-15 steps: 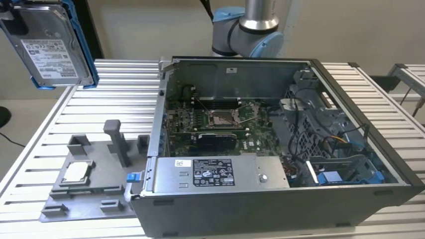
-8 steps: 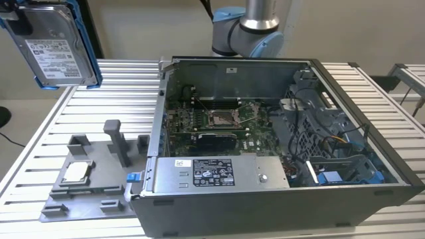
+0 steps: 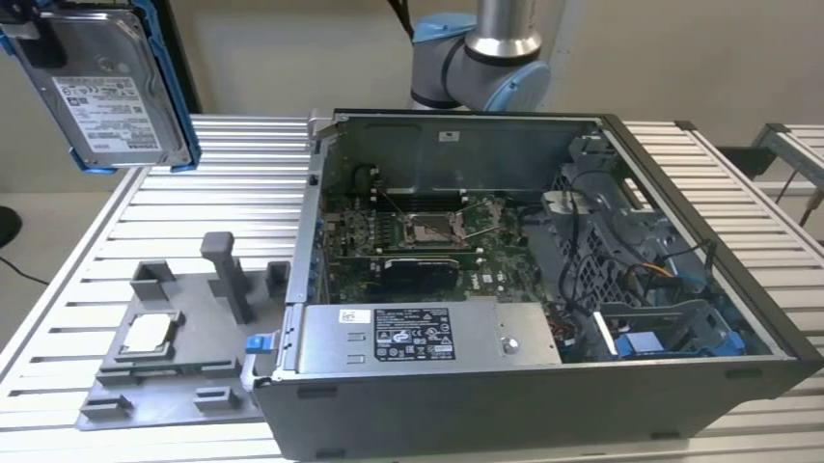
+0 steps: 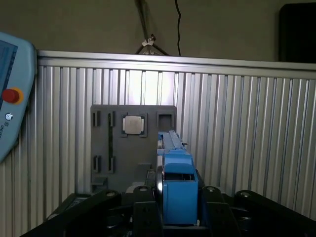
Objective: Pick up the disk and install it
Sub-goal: 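Pick up the disk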
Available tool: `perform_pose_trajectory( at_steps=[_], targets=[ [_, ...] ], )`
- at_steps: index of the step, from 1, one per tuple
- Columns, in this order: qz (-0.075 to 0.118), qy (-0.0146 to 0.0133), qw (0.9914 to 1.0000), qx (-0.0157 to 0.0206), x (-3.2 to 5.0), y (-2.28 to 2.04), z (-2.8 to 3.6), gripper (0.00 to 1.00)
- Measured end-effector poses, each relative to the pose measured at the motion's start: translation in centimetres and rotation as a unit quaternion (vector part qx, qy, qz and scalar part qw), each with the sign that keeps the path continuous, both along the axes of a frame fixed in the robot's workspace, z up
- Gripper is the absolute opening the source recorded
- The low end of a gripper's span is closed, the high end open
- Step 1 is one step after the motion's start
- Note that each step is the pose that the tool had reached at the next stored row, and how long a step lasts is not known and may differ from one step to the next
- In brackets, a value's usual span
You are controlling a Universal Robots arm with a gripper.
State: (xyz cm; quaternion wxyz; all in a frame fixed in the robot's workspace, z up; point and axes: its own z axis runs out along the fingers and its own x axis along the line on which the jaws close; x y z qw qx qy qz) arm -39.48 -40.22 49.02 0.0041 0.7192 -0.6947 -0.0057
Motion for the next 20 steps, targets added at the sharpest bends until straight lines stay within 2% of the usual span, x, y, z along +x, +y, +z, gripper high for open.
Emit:
perform_pose_trajectory(
  at_steps=[4,15,20],
  targets=[
    [0.0,0.0005,1.0,0.0,0.0,0.0,0.62,0.0],
    [0.0,0.0004,1.0,0.0,0.02,0.0,0.66,0.0],
    [0.0,0.0005,1.0,0.0,0.7,0.0,0.67,0.0]
  ],
)
